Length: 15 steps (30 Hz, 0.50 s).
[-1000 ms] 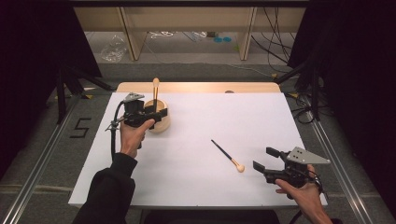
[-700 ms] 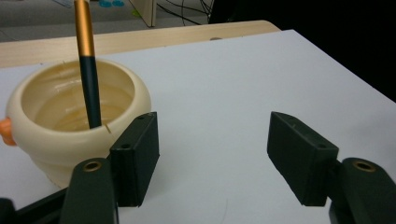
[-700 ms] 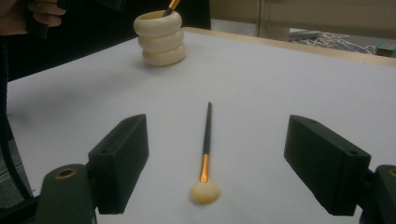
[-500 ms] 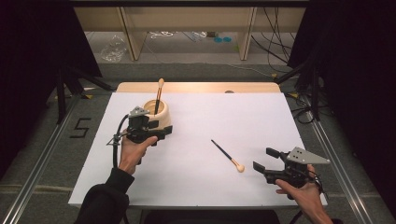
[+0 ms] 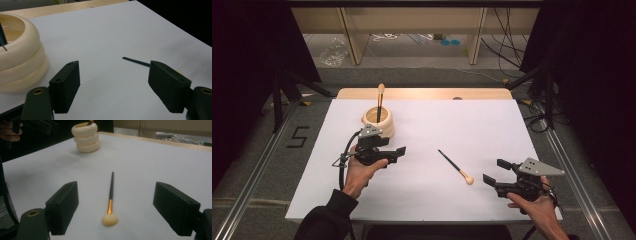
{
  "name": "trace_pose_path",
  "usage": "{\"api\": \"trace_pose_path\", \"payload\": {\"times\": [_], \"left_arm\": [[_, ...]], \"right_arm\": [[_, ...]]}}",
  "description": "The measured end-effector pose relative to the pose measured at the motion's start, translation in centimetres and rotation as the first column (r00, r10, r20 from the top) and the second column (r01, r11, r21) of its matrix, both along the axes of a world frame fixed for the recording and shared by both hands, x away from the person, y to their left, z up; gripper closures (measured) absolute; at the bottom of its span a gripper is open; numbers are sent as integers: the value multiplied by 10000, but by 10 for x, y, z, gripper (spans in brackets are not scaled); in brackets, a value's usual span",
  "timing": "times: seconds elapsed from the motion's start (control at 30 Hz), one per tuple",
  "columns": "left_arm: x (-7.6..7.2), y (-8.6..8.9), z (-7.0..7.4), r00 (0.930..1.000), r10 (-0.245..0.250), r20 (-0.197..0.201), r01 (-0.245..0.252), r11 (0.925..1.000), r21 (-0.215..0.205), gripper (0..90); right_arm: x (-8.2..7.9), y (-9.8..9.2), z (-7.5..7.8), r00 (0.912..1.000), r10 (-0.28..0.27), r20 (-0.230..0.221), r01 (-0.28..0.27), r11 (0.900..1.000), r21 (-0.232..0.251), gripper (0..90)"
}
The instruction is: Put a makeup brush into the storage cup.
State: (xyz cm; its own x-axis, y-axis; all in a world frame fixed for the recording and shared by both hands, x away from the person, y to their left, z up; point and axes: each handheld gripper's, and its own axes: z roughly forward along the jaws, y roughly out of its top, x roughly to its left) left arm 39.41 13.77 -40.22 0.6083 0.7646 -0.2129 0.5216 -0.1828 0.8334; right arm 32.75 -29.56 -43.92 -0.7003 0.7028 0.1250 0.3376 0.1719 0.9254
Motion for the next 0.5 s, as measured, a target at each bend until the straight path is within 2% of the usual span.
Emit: {"api": "trace_pose_path", "payload": {"times": [0.03, 0.1, 0.2, 0.4, 0.43, 0.47, 0.5], "left_arm": [[-2, 0, -1, 9999, -120, -12, 120, 9998, 173, 241], [-5, -3, -4, 10000, -52, -1, 52, 10000, -6, 215], [-11, -4, -6, 9999, -102, -26, 102, 9999, -11, 166], [-21, -5, -10, 9997, -233, -74, 233, 9997, 10, 161], [-23, -4, -11, 9996, -262, -103, 262, 9996, 61, 161], [-24, -3, -11, 9992, -380, -109, 383, 9990, 227, 161], [-26, -4, -12, 9995, -286, -164, 287, 9996, 41, 161]], "right_arm": [[1, 0, 0, 9999, 59, 119, -59, 10000, -2, 214], [-1, 0, 0, 10000, -33, -90, 33, 10000, 45, 212], [0, 1, 0, 10000, -23, -35, 24, 10000, 85, 210], [1, 2, -1, 10000, 38, -26, -38, 10000, 30, 209], [-1, 0, 2, 9996, -57, -259, 48, 9994, -353, 209], [0, 2, 0, 9999, -28, -166, 26, 9999, -122, 209], [0, 2, 0, 9999, -28, -163, 26, 9999, -120, 209]]}}
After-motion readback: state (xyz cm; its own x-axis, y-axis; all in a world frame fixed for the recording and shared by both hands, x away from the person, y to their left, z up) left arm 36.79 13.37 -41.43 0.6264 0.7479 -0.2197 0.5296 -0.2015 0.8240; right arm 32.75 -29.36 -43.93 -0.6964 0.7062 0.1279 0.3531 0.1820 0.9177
